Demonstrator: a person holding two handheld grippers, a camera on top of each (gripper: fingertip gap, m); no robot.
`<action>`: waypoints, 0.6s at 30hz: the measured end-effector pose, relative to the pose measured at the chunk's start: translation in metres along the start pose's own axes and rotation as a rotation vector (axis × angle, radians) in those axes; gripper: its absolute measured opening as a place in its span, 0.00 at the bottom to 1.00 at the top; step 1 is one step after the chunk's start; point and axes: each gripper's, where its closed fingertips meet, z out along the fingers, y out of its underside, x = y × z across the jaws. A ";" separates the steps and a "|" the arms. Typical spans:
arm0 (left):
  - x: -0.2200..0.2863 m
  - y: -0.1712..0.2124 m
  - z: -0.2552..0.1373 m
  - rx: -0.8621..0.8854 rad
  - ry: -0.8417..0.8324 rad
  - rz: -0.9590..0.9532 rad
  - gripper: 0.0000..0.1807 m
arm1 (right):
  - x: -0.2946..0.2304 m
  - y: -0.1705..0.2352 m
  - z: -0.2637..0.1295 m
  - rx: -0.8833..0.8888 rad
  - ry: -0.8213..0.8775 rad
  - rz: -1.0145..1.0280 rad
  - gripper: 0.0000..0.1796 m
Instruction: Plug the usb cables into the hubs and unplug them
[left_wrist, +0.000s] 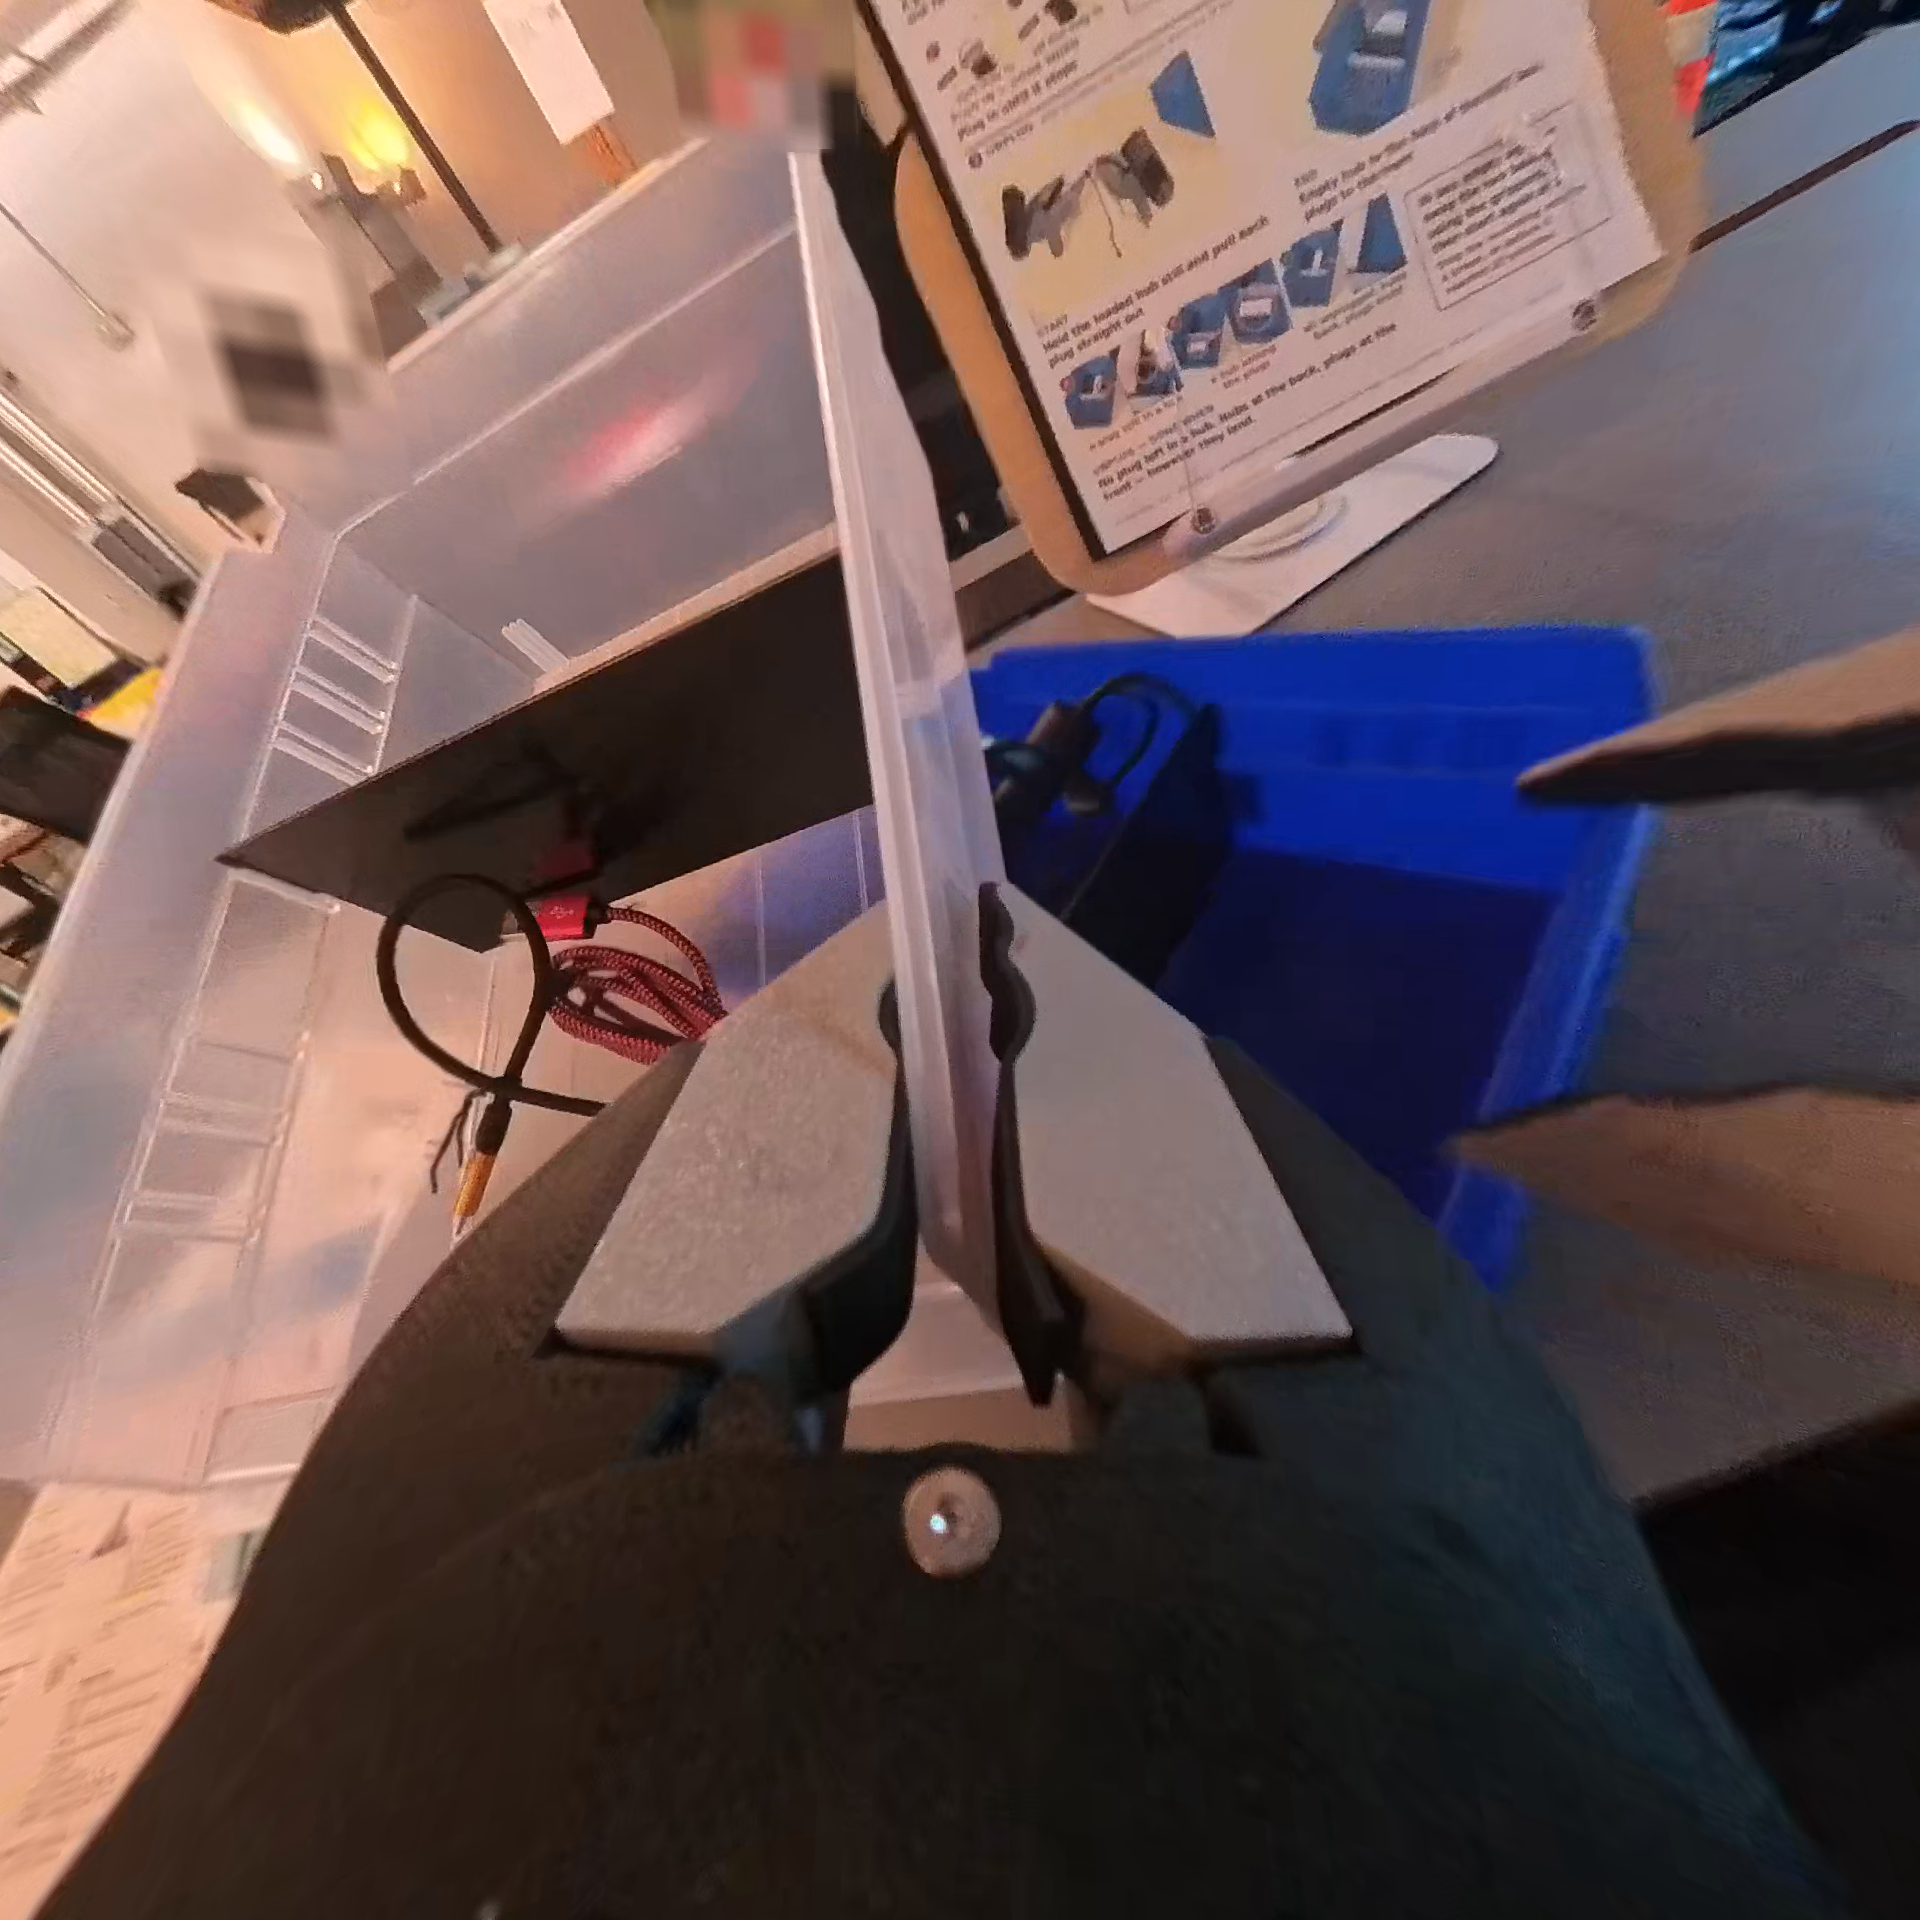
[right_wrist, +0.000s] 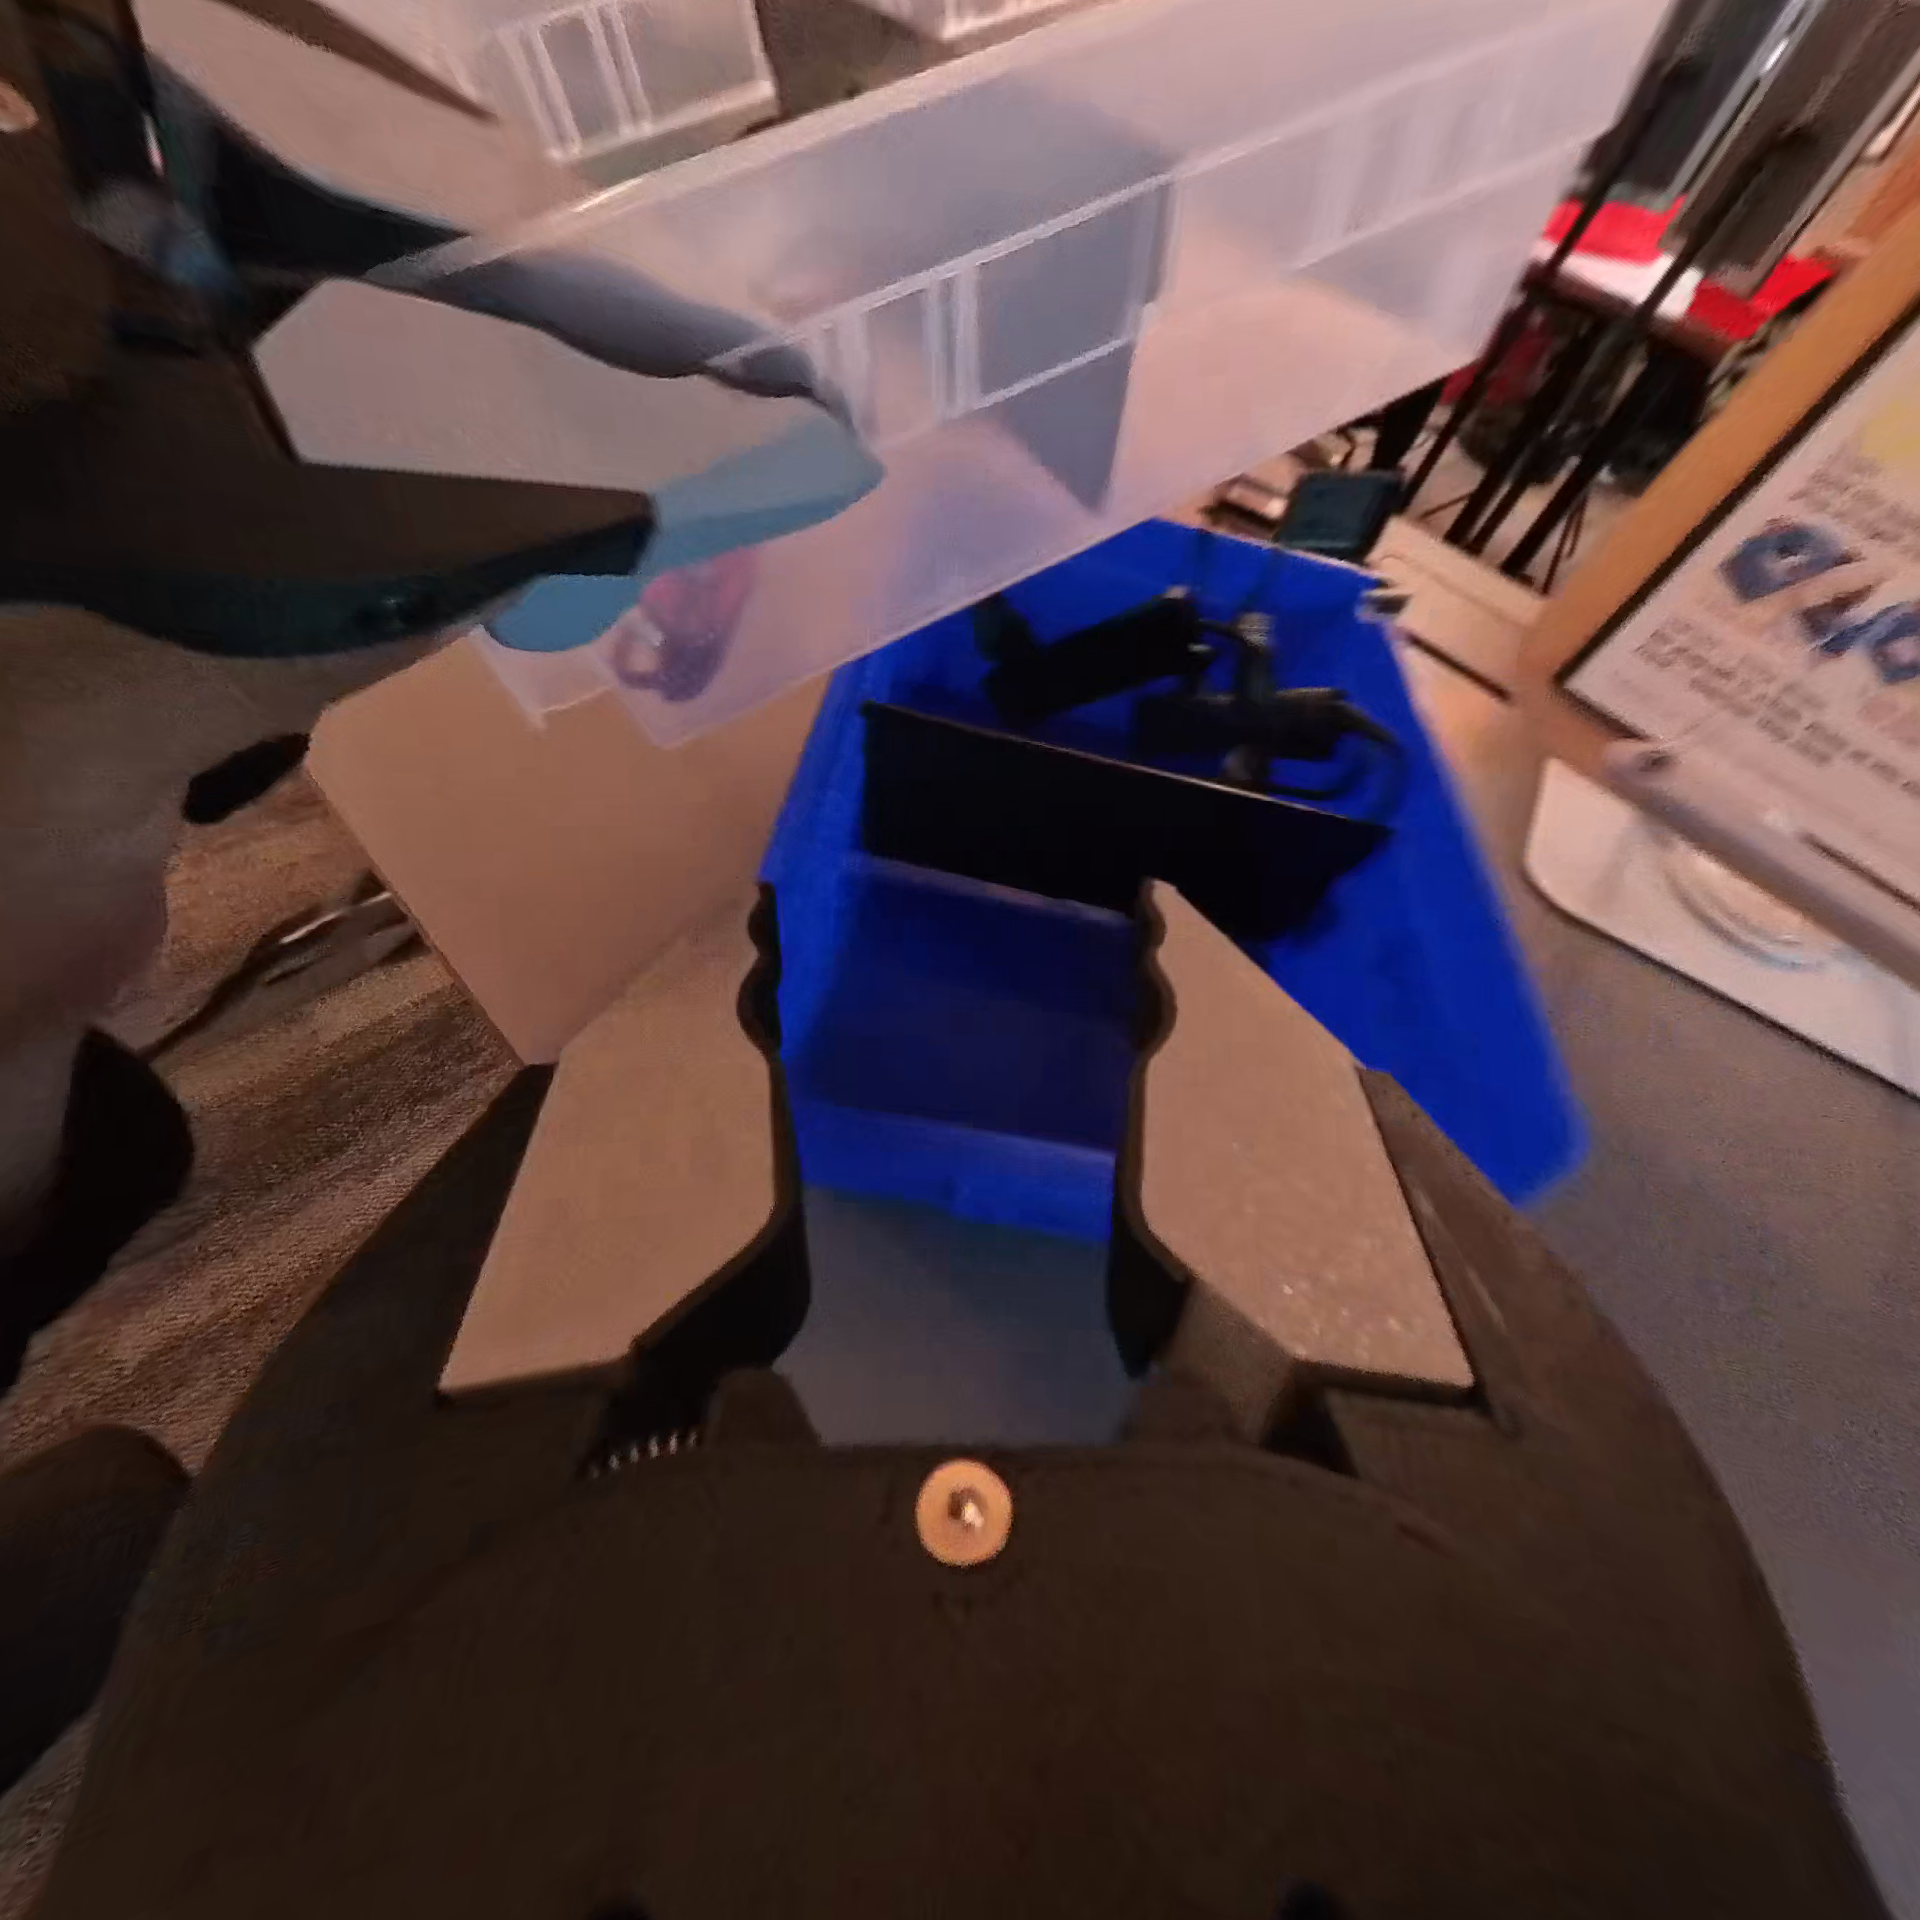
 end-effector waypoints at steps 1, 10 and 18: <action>0.004 -0.007 -0.004 0.013 0.009 0.007 0.03 | 0.013 0.002 -0.015 0.005 0.012 -0.007 0.37; 0.145 -0.077 -0.028 0.228 0.286 0.200 0.03 | 0.152 0.078 -0.143 -0.093 0.129 -0.157 0.47; 0.316 -0.102 0.021 0.187 0.569 0.287 0.03 | 0.280 0.098 -0.227 -0.158 0.458 -0.133 0.45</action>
